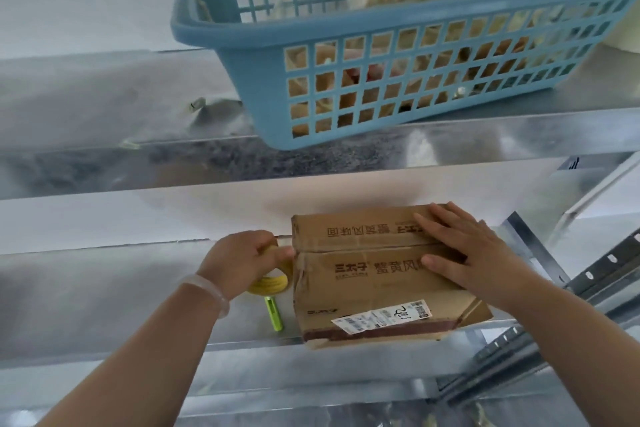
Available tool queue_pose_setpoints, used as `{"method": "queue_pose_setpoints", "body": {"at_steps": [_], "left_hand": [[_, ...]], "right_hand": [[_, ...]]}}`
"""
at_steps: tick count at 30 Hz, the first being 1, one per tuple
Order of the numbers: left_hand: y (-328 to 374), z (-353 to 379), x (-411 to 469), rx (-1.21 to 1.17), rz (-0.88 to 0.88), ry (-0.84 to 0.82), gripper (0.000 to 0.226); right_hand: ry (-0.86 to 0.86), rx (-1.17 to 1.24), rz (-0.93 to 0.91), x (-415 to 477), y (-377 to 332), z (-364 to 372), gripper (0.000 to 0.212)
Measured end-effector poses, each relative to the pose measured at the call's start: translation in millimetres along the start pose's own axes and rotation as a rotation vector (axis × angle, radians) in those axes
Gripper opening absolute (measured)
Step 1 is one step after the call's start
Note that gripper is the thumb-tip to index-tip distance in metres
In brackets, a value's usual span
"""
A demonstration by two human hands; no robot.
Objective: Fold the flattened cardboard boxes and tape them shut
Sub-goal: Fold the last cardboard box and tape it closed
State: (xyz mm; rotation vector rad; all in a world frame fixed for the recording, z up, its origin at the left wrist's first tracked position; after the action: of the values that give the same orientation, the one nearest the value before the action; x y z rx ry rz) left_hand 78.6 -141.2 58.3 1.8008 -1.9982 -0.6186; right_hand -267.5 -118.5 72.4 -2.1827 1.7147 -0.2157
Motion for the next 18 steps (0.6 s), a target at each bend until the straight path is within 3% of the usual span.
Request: {"method": "queue_pose_setpoints", "body": {"at_steps": [2,6,13,18], "left_hand": [[-0.9,4.5,-0.3,-0.015,-0.017,0.002,0.049],[4.5,5.6,-1.4,0.051,0.017,0.024,0.053],[14.7,11.6,-0.5,0.133,0.062,0.022,0.066],[16.7,12.7,2.1,0.141,0.093,0.023,0.076]], "right_hand": [[-0.038,-0.173,0.005,0.4,-3.9,0.0,0.068],[0.008,-0.422,0.011,-3.1,-29.0,3.9,0.089],[0.065,-0.249,-0.106,-7.9,-128.0,52.1,0.089],[0.051,-0.265,-0.236,-0.1,-159.2,63.6,0.09]]}}
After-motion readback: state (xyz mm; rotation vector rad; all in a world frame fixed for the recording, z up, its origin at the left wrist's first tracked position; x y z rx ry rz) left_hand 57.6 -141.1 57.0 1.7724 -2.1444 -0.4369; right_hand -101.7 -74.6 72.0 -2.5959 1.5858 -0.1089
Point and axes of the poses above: each hand's wrist, its own x-axis towards the middle knuckle, its own z-axis out of the palm, y = z × x, the point moved 7 cm from there along x, towards the middle knuckle, and after that the axes turned 1 degree about y, right-handed, at the moved point
